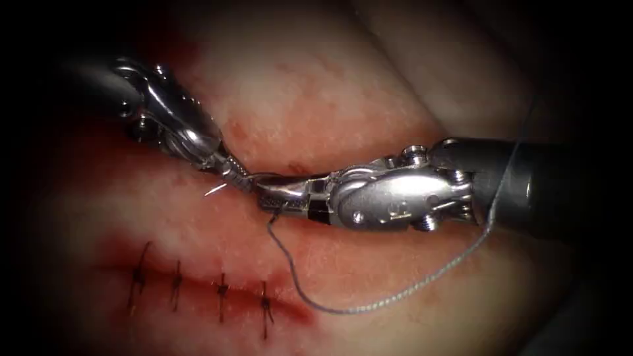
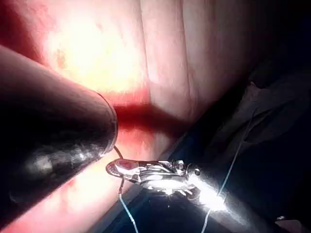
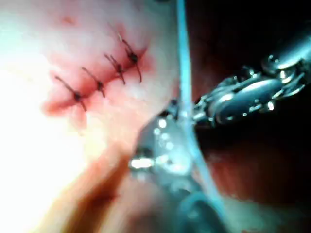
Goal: Wound Closure
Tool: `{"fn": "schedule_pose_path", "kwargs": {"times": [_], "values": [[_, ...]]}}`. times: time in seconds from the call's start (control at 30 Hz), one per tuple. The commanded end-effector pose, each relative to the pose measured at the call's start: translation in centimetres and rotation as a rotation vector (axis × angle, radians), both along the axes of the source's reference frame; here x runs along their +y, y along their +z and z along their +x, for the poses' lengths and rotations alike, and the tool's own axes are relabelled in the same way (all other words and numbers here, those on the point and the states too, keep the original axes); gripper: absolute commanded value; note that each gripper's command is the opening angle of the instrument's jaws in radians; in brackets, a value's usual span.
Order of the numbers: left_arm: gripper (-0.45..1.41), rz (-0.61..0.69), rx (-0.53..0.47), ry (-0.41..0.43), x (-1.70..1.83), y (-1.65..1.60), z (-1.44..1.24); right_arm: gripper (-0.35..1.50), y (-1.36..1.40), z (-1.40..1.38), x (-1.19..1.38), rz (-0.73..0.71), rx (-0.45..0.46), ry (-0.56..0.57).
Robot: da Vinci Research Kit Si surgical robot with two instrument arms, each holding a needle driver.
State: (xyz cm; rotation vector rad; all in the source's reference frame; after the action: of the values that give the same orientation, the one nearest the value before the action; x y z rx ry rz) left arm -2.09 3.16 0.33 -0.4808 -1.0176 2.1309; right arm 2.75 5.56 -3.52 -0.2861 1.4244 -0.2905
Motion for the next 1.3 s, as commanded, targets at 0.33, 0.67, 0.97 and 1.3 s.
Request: {"fn": "schedule_pose_path", "kwargs": {"times": [0.33, 0.67, 0.97, 1.3], "values": [[-0.35, 0.007, 0.004, -0.09, 0.03, 0.12, -0.01, 1.09, -0.04, 0.06, 0.1, 0.307, -0.047, 0.206], [-0.35, 0.075, -0.071, -0.274, 0.11, 0.16, 0.09, 1.38, -0.07, -0.09, 0.25, 0.443, -0.045, 0.426], [-0.35, 0.165, -0.13, -0.322, 0.08, 0.2, 0.12, 1.38, -0.14, -0.41, 0.39, 0.435, 0.015, 0.53], [-0.35, 0.338, -0.278, -0.509, 0.17, 0.29, 0.25, 1.31, -0.15, -0.4, 0.36, 0.462, 0.064, 0.58]]}}
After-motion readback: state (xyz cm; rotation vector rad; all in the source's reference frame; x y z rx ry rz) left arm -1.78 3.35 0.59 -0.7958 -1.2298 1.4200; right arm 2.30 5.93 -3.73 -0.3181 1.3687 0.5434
